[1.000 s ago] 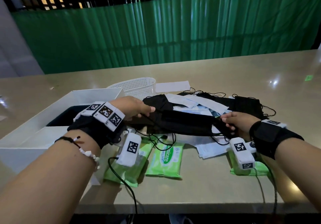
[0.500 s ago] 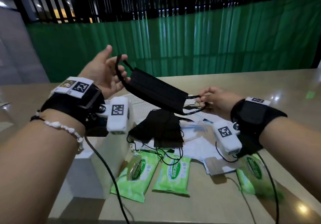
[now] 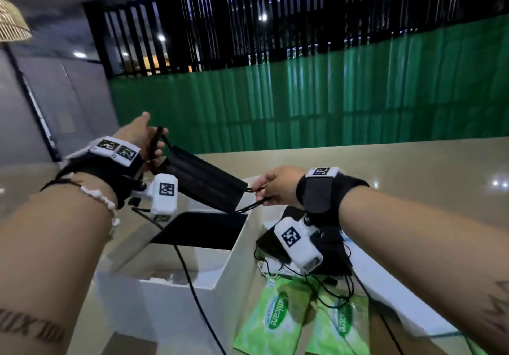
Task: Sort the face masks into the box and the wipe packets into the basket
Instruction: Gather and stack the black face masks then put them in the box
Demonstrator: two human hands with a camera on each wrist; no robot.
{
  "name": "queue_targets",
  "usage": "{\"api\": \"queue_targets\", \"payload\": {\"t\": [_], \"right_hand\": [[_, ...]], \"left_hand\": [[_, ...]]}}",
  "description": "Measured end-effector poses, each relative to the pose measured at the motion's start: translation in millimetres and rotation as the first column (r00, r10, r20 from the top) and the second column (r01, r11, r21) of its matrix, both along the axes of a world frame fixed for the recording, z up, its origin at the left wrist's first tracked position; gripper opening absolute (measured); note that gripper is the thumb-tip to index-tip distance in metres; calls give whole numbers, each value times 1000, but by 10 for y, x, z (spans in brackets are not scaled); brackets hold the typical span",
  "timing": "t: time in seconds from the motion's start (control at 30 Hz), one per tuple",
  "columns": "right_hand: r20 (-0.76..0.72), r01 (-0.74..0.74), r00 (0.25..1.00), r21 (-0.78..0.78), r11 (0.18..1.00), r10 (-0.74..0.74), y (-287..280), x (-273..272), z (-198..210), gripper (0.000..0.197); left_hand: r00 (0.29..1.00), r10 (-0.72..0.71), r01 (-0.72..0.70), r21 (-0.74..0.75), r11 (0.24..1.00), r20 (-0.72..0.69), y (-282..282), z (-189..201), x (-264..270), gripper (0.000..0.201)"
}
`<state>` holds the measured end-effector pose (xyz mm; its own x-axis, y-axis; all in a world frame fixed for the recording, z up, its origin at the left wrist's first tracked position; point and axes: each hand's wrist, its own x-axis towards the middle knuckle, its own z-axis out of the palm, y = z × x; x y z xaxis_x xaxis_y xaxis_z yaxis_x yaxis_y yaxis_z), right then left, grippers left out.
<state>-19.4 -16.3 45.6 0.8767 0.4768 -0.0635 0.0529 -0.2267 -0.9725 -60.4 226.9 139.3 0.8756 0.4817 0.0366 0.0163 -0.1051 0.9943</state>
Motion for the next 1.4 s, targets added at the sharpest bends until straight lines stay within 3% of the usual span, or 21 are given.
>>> {"api": "queue_targets", "payload": {"t": [0.07,0.17,0.27,0.33,0.4,0.57,0.77,0.9,1.03,1.1,1.23,1.3,1.4], "right_hand": [[-13,32,999,-17,999,-32,101,37,-64,30],[24,77,997,-100,992,-75,192,69,-180,29],[83,69,995,-214,974,-52,228,95,-279,20],[189,71,982,-353,933,-3,193,122,-310,26],[249,96,968,-420,903,13,104,126,-321,31],[249,124,968,-421,899,-17,-243,153,-304,23],[168,202,975,-388,899,-146,-930,188,-302,9],[37,256,965,-372,892,-261,-1400,176,-378,11],[-87,262,945,-375,889,-316,-1756,115,-527,5],[-153,264,930,-358,896,-335,-1864,71,-598,7],[-267,261,905,-269,927,-332,-1907,46,-705,10],[-315,264,891,-223,938,-325,-1856,34,-766,12],[-360,235,883,-213,948,-300,-1721,38,-901,13]], "left_hand": [[999,-3,3,-10,1000,-33,123,-124,89,55],[977,-94,85,-58,995,-191,312,-407,261,52],[854,-325,345,-25,938,-407,416,-836,383,44],[828,-107,216,137,967,-550,388,-1003,417,37],[854,46,110,266,958,-518,344,-1044,338,36],[871,69,81,279,957,-486,250,-884,311,28],[913,-165,271,252,929,-374,-384,-359,246,23],[874,-327,429,256,866,-359,-1087,-262,184,20],[812,-469,551,192,812,-347,-1667,-346,212,18],[815,-471,545,172,820,-337,-1883,-435,243,19],[858,-349,469,298,831,-378,-2072,-729,370,33],[848,-294,476,392,787,-441,-2082,-923,436,45],[806,-211,531,518,671,-553,-2080,-1217,492,47]]}}
